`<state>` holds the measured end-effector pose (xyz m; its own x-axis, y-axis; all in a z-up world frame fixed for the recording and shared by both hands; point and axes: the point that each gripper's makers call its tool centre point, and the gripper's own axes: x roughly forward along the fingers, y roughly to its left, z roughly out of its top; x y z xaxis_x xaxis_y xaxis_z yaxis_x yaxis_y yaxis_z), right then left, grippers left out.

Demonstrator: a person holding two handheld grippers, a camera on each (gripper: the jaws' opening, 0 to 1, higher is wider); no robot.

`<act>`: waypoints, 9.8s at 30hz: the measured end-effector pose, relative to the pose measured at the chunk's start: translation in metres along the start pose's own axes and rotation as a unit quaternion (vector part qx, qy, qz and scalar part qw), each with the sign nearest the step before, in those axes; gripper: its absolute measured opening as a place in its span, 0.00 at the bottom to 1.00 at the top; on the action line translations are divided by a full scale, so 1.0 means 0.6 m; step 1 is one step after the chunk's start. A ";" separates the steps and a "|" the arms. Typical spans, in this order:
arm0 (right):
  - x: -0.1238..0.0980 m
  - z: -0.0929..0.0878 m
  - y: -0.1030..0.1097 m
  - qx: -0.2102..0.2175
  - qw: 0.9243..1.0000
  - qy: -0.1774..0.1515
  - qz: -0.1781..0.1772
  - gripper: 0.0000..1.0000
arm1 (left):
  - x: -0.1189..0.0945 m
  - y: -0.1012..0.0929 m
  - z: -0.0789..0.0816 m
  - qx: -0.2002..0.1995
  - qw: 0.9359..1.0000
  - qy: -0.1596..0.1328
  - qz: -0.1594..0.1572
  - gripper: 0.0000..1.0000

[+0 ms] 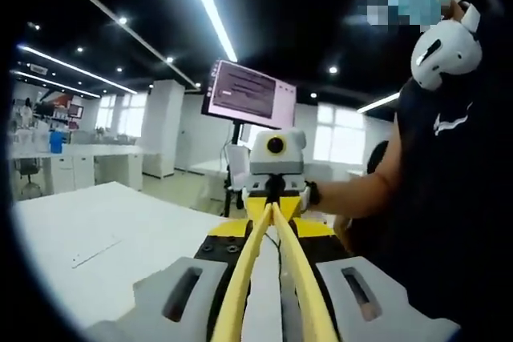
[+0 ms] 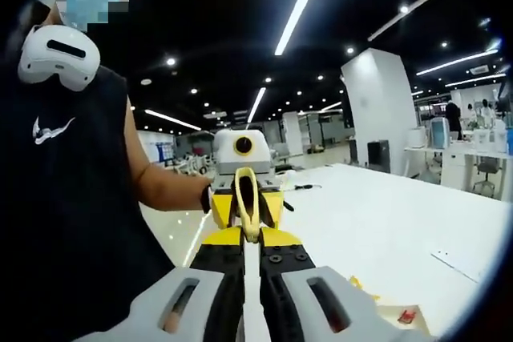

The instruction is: Place the target food into the container with the food tongs after gripping and lifting it, then release it inside without dropping or visibly crushing the food.

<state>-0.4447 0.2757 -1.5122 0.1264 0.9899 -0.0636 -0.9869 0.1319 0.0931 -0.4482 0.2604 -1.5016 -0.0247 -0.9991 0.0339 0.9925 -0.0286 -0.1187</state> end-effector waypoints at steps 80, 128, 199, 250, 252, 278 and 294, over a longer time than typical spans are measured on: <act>-0.008 0.021 -0.022 0.027 0.998 -0.063 -0.002 0.26 | -0.015 0.012 0.022 0.020 0.999 -0.029 0.036 0.25; -0.136 -0.178 -0.124 0.031 0.950 0.031 -0.309 0.75 | -0.120 0.127 -0.135 0.038 0.971 0.111 0.207 0.23; -0.160 -0.338 -0.098 0.083 0.914 0.081 -0.389 0.72 | -0.101 0.241 -0.502 -0.076 0.905 0.313 0.278 0.24; -0.157 -0.339 -0.097 0.082 0.914 0.084 -0.387 0.71 | -0.119 0.242 -0.501 -0.054 0.892 0.360 0.269 0.19; -0.156 -0.339 -0.096 0.083 0.915 0.084 -0.387 0.70 | -0.121 0.243 -0.494 -0.054 0.893 0.360 0.264 0.19; -0.143 -0.351 -0.094 0.051 0.921 0.125 -0.364 0.99 | -0.137 0.264 -0.395 -0.030 0.904 0.372 0.210 0.20; -0.177 -0.393 -0.106 0.045 0.902 0.160 -0.399 1.00 | -0.151 0.286 -0.323 -0.006 0.904 0.380 0.196 0.19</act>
<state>-0.4192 0.1503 -1.7455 0.7428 0.5143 -0.4288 -0.5805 0.8138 -0.0295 -0.2987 0.3400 -1.7172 0.2493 -0.6648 -0.7042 0.9417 0.3361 0.0162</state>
